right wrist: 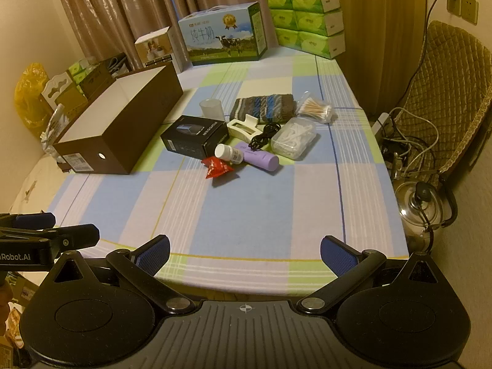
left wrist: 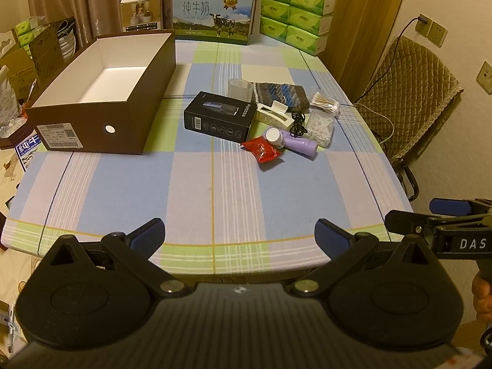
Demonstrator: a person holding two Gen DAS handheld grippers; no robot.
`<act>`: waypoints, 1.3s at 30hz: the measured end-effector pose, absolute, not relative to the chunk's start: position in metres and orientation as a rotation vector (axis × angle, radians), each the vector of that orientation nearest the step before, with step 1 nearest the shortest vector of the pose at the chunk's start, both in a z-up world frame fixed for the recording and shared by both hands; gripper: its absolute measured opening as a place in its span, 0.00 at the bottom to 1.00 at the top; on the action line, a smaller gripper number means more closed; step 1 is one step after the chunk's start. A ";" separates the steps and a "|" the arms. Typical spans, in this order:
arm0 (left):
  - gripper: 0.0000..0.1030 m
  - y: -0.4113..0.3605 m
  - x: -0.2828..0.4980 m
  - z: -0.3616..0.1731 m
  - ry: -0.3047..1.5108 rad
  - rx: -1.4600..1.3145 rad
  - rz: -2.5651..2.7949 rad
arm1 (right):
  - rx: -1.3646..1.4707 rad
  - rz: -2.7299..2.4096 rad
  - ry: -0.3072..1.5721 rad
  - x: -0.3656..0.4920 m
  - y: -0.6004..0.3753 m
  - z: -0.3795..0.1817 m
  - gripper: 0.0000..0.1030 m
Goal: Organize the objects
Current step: 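Move both tools toward the small items on the tablecloth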
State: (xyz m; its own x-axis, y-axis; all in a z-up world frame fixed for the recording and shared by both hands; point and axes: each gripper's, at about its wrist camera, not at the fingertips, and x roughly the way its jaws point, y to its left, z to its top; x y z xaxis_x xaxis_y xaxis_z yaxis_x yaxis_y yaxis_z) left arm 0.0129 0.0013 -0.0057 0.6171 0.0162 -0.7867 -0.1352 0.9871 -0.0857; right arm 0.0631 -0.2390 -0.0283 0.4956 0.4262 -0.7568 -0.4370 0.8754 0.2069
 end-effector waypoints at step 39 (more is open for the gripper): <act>0.99 0.023 0.049 -0.012 0.959 -0.142 0.042 | 0.015 0.480 0.957 0.087 -0.222 -0.036 0.98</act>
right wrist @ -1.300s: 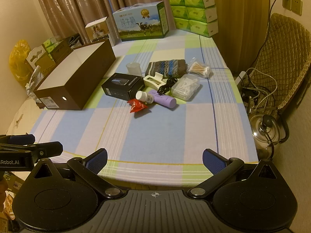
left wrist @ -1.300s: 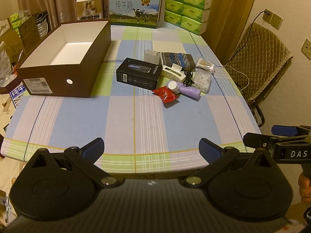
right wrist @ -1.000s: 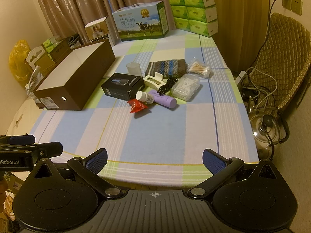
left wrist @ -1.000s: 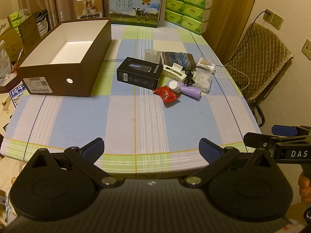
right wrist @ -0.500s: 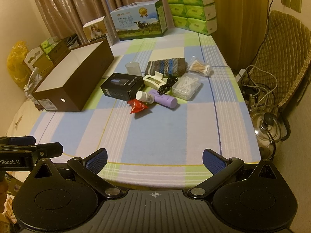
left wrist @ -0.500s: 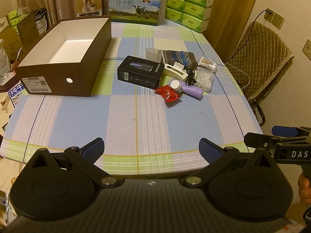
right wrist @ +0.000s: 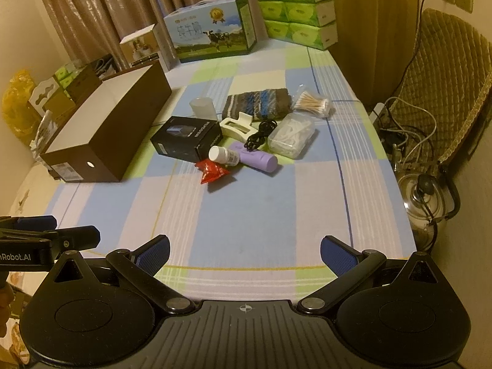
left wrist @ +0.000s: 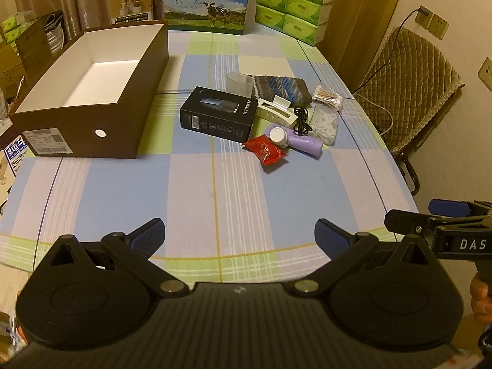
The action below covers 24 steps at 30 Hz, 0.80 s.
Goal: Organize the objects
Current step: 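Move both tools toward the small items on the tablecloth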
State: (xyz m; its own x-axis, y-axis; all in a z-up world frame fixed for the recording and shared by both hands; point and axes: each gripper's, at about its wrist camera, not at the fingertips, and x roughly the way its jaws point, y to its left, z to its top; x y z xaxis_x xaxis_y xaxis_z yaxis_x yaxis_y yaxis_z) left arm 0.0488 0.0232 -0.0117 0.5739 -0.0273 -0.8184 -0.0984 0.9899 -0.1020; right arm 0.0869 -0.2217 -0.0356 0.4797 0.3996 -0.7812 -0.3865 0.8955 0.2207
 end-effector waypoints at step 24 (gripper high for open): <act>0.99 0.037 0.116 -0.030 0.980 -0.052 -0.066 | 0.075 0.445 0.930 0.129 -0.205 -0.057 0.98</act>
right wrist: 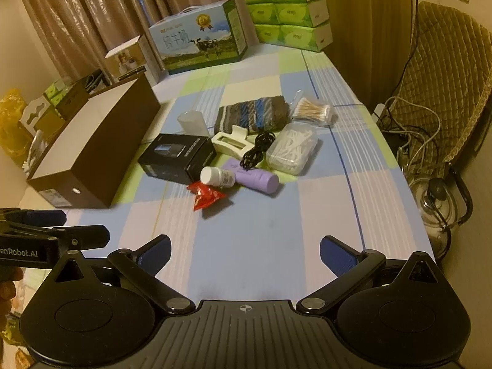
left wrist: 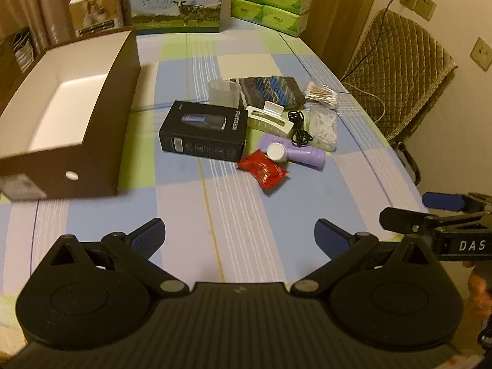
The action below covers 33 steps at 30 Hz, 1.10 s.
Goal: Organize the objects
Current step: 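Move both tools toward the small items on the tablecloth, then grasp the white pill bottle with the right tool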
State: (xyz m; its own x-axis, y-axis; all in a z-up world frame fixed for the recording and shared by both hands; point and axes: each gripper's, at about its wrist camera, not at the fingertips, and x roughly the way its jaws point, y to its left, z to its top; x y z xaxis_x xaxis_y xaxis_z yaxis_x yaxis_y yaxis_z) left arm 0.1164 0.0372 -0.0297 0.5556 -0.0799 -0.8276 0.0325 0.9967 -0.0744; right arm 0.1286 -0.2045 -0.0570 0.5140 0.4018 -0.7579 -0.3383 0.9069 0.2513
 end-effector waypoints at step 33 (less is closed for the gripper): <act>0.93 0.092 0.234 -0.094 1.063 0.032 -0.093 | 0.098 0.348 0.930 0.218 -0.100 -0.116 0.37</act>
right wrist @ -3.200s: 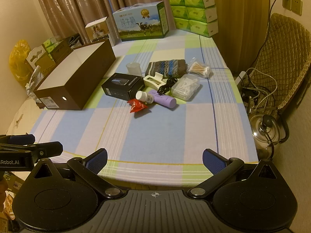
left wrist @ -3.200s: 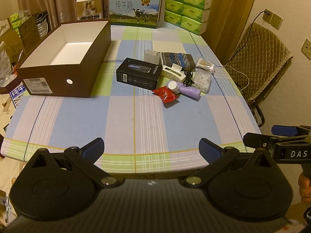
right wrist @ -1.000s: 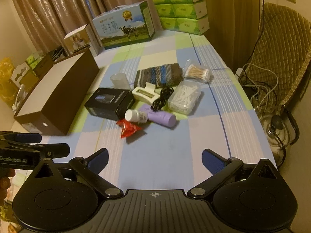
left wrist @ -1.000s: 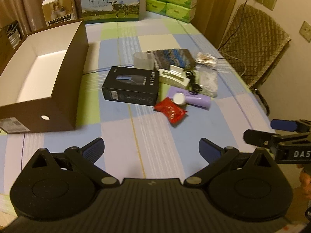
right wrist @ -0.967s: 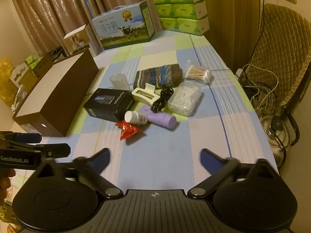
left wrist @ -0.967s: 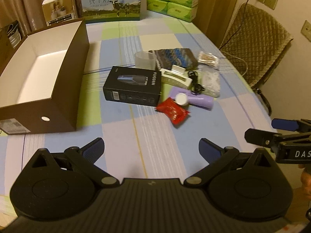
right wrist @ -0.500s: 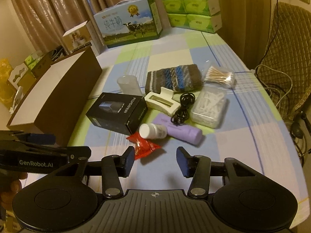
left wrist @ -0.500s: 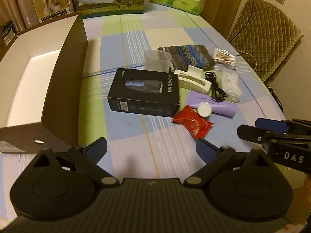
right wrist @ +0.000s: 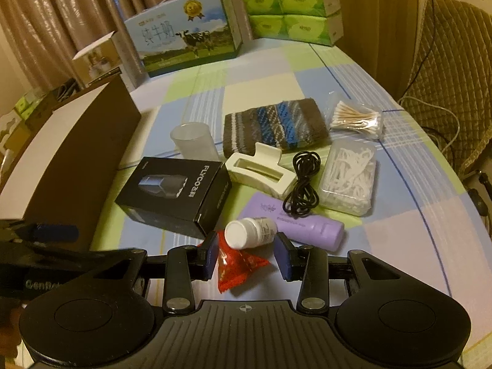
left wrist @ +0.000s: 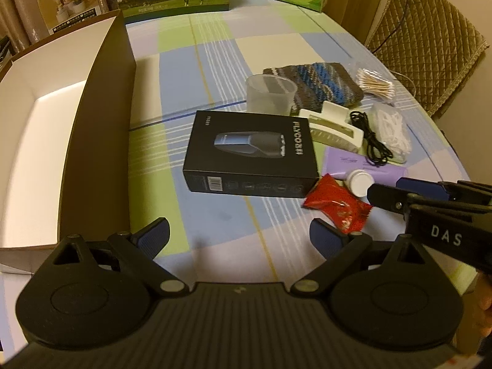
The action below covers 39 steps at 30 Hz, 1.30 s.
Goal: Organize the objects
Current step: 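Grasp the white pill bottle with the right tool, then grasp the red candy packet with the left tool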
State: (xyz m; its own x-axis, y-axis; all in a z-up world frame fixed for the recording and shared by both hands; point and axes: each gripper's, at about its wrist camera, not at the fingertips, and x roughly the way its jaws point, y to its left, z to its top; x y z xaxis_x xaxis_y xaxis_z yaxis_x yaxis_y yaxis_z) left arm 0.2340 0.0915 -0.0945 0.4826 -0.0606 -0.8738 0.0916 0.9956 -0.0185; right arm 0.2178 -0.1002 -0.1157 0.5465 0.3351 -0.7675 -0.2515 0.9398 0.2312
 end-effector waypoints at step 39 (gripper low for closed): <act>0.92 0.055 0.235 -0.114 1.130 -0.057 -0.042 | 0.102 0.371 1.089 0.248 -0.145 -0.147 0.25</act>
State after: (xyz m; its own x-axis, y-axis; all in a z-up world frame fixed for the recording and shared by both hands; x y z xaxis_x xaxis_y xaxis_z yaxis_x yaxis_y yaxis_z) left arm 0.2350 0.0555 -0.1141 0.4261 -0.0626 -0.9025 0.0045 0.9977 -0.0671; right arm 0.2482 -0.1453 -0.1470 0.4089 0.3435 -0.8455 -0.2444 0.9338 0.2612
